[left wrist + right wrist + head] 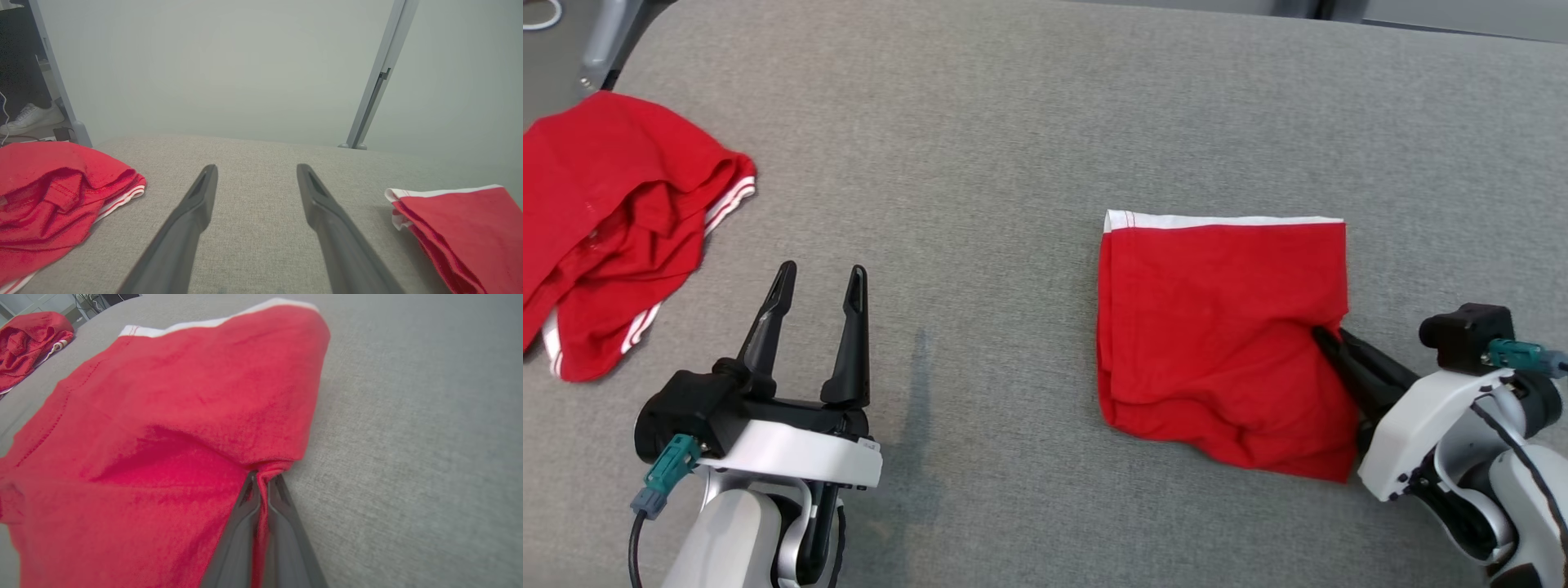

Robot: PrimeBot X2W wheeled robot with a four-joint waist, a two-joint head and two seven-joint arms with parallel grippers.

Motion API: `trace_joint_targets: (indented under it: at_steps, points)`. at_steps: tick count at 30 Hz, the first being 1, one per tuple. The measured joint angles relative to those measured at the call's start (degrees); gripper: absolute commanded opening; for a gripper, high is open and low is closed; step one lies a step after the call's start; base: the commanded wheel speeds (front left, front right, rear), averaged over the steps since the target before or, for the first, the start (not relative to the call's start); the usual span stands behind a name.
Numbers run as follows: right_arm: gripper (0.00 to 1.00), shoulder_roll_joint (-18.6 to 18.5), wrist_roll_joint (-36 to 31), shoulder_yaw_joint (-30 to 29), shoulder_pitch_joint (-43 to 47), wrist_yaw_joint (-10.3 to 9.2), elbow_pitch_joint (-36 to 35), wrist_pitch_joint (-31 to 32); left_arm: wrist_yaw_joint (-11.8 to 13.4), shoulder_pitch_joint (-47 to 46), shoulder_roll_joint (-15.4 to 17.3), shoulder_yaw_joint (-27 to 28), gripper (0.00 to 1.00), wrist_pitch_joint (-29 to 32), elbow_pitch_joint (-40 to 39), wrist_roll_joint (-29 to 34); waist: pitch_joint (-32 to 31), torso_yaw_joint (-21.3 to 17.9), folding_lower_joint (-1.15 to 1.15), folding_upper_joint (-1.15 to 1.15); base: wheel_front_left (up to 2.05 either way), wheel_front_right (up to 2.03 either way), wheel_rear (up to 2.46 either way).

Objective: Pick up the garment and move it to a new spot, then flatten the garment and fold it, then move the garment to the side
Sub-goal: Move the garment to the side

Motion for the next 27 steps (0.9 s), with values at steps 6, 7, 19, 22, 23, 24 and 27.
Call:
trace_joint_targets:
  at_steps: [6,7,19,22,23,24,27]
  points:
    - [0.00,-3.42,-0.36,-0.23,-0.05,-0.10,-0.99,0.16,-0.54,-0.76,1.05,0.32,1.00,0.00,-0.69,0.87,0.20,-3.17,0.00,0.00,0.00,0.00,0.00]
    - [0.00,-4.04,-0.66,-0.30,-0.01,-0.10,-1.02,0.15,-0.70,-0.92,1.18,0.25,1.00,0.00,-0.81,1.01,0.23,-3.83,0.00,0.00,0.00,0.00,0.00]
    - [0.00,-6.75,-1.94,0.94,-2.03,-0.15,-2.55,0.42,-0.78,-2.16,3.07,-0.51,1.00,1.67,-3.43,1.94,1.36,-11.92,0.00,0.00,0.00,0.00,0.00]
    - [0.00,-8.28,-2.66,1.08,-4.17,-0.15,-1.24,-0.53,-0.93,-3.26,3.46,-1.33,1.00,2.68,-4.66,2.70,2.54,-14.04,0.00,0.00,0.00,0.00,0.00]
    - [0.00,-8.82,-2.92,1.13,-4.95,-0.15,-0.91,-0.69,-0.94,-3.88,3.69,-1.47,1.00,2.93,-5.22,2.87,3.08,-14.61,0.00,0.00,0.00,0.00,0.00]
    - [0.00,-9.59,-3.78,1.23,-5.73,-0.15,-0.52,-0.94,-1.01,-4.47,3.91,-1.74,1.00,3.18,-5.83,3.05,3.70,-15.13,0.00,0.00,0.00,0.00,0.00]
    - [0.00,-11.54,-5.52,0.68,-7.67,-0.14,0.40,-2.13,-1.20,-5.59,4.71,-1.99,1.00,3.96,-7.23,3.56,5.72,-16.73,0.00,0.00,0.00,0.00,0.00]
